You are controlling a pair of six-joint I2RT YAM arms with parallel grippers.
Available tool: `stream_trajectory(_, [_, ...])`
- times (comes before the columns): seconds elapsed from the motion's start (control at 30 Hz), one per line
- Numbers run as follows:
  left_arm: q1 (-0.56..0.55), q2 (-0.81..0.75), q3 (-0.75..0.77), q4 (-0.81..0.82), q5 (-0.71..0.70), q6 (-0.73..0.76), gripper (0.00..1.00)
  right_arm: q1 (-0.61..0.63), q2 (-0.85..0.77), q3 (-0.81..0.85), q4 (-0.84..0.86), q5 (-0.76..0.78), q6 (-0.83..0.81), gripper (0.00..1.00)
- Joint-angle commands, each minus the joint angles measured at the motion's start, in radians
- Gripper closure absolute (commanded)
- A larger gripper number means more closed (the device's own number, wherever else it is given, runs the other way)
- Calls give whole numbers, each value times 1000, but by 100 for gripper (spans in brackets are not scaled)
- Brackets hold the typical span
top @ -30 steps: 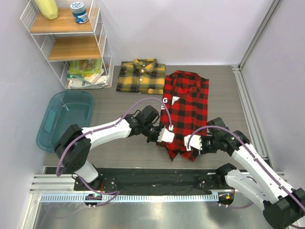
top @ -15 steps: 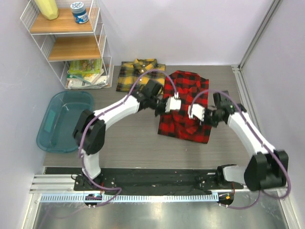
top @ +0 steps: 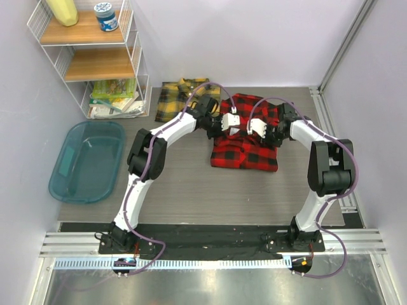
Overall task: Fold and stack the long sleeve shirts
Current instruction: Fold the shirt
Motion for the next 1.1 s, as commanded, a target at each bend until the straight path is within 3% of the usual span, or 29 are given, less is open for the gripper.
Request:
stream_trajectory(0.0, [-2, -54, -25, 60, -11, -21, 100, -4, -31, 29, 50, -8, -1, 99])
stream_trajectory(0.2, [-3, -104, -59, 66, 18, -63, 100, -3, -120, -33, 46, -20, 11, 97])
stream_trajectory(0.3, [-14, -118, -64, 67, 18, -74, 99, -1, -143, -65, 46, -9, 10, 86])
stream_trajectory(0.33, [-17, -115, -62, 71, -2, -89, 96, -1, -140, -65, 56, 3, 13, 72])
stream_trajectory(0.43, [-16, -78, 0, 76, -78, -155, 92, -4, -107, -19, 93, 63, 80, 59])
stream_trajectory(0.5, [-5, -54, 83, 68, -122, -251, 92, -7, -84, 28, 118, 94, 198, 59])
stream_trajectory(0.6, [24, -12, 184, 27, -145, -429, 74, -12, -8, 189, 83, 173, 401, 54])
stream_trajectory(0.63, [32, -2, 253, -33, -145, -468, 53, -24, 5, 217, 49, 170, 434, 51])
stream_trajectory(0.67, [47, 8, 292, -71, -127, -494, 47, -32, 4, 237, 20, 166, 460, 41])
stream_trajectory(0.77, [85, -59, 266, -119, -183, -633, 37, -49, -37, 283, -63, 131, 588, 35])
stream_trajectory(0.87, [125, -156, 89, -102, -199, -744, 36, -86, -97, 295, -167, 91, 678, 36])
stream_trajectory(0.97, [133, -308, -152, -61, -140, -752, 37, -84, -131, 277, -284, -12, 777, 44])
stream_trajectory(1.07, [116, -423, -278, -26, -72, -761, 38, -84, -152, 242, -387, -124, 865, 57])
